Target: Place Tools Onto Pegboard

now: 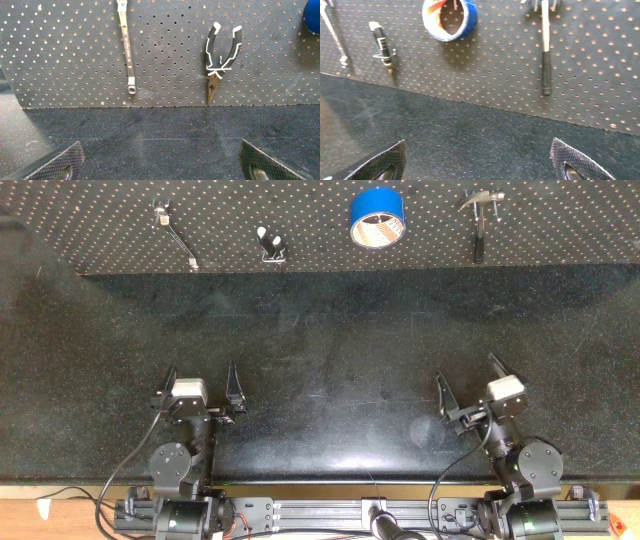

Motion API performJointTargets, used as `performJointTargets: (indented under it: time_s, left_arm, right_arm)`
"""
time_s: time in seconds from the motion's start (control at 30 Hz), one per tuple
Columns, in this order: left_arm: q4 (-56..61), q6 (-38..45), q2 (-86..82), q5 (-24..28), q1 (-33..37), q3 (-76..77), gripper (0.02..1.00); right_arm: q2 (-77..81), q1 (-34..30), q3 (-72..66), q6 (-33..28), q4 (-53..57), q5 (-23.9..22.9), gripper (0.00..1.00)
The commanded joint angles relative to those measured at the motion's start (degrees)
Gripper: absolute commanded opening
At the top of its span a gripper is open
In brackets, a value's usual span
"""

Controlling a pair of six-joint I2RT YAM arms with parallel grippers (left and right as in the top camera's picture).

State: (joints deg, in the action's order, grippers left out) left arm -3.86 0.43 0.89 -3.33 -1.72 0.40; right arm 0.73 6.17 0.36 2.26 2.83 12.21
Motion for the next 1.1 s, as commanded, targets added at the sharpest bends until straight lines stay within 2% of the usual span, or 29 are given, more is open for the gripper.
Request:
performJointTargets:
  time_s: [0.03, 0.17, 1.1]
  left_arm:
    - [-0.46, 0.96, -0.42, 0.61, -0.24, -0.09, 0.996]
    - [-0.46, 0.96, -0.42, 0.61, -0.24, -0.09, 0.996]
    - [-0.46, 0.96, -0.42, 0.61, -0.24, -0.09, 0.996]
  right_arm:
    - [-0.7, 0.39, -0.13, 0.98, 1.11, -8.72, 0.932]
    - [-0.7, 0.39, -0.13, 2.86, 1.4, -12.26, 0.932]
    - [-0.68, -1.16, -0.13, 2.86, 1.38, -12.22, 0.932]
